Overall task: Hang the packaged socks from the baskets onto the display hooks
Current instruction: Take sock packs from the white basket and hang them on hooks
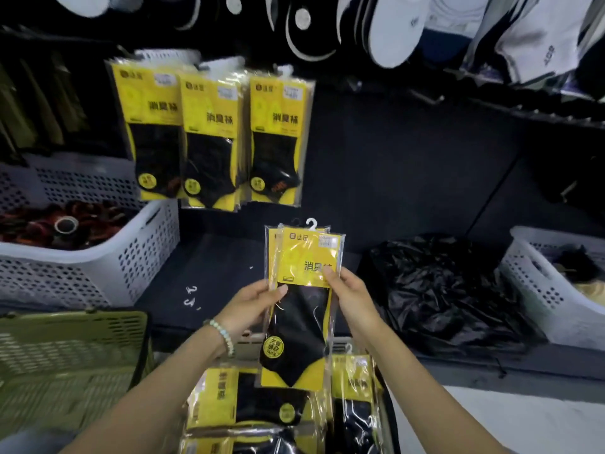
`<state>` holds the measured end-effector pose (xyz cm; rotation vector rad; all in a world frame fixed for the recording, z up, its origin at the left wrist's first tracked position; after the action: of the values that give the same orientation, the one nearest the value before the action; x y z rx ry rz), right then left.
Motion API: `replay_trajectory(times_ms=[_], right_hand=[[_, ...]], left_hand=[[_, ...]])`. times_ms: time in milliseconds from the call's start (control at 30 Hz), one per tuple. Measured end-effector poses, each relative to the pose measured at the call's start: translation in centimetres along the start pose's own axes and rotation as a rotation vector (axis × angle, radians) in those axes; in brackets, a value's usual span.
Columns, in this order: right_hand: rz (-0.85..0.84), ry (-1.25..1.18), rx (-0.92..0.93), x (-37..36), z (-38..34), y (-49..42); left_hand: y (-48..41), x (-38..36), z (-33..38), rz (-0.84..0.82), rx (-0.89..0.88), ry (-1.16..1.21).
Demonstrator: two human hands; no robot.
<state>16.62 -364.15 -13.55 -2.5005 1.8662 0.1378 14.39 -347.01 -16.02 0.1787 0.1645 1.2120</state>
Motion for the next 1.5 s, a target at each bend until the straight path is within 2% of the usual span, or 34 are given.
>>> replay_trajectory(times_ms=[167, 367, 433, 700, 867, 1067, 1200, 1367, 1500], right_hand=[[0.237, -0.013, 0.104, -2.4, -5.3, -3.4], [0.069, -0.049, 0.092, -7.1, -8.3, -8.1], [0.040, -0.107, 0.085, -8.0, -8.4, -9.2], [0.262, -0.119, 0.278, -5.6, -12.8, -10.8], [0.353, -0.004, 0.387, -4.3, -17.8, -12.6], [0.309, 0.133, 0.370, -4.8, -19.1, -15.8], [0.341, 0.066, 0.272, -4.2, -17.5, -17.0], [0.469, 0.002, 0.113, -2.4, -14.5, -17.1], [0.579, -0.011, 0.069, -1.3, -12.0, -14.7]], left_hand=[[0.6, 4.9, 6.7, 0.124, -0.202, -0.054], [1.5, 11.5, 11.5, 0.394, -0.315, -0.085], [1.8, 12.8, 12.3, 0.432, -0.338, -0.125], [3.1, 18.2, 14.4, 0.643, -0.483, -0.138], [3.9, 20.2, 14.9, 0.686, -0.517, -0.091], [4.1, 20.6, 14.5, 0.728, -0.529, -0.066], [3.8, 19.8, 14.1, 0.688, -0.529, -0.051], [3.3, 18.7, 13.1, 0.649, -0.491, 0.011], [2.7, 18.3, 11.9, 0.616, -0.421, 0.047]])
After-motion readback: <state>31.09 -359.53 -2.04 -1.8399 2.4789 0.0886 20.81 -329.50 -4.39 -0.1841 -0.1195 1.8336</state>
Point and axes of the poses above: each hand's wrist, its own y-axis away from the middle knuckle, its own x-axis out of the back of the hand, z = x × y, the point moved 7 cm from there along -y, towards the middle knuckle, and after that the axes turned 9 degrees about -z, right-handed, at the moved point
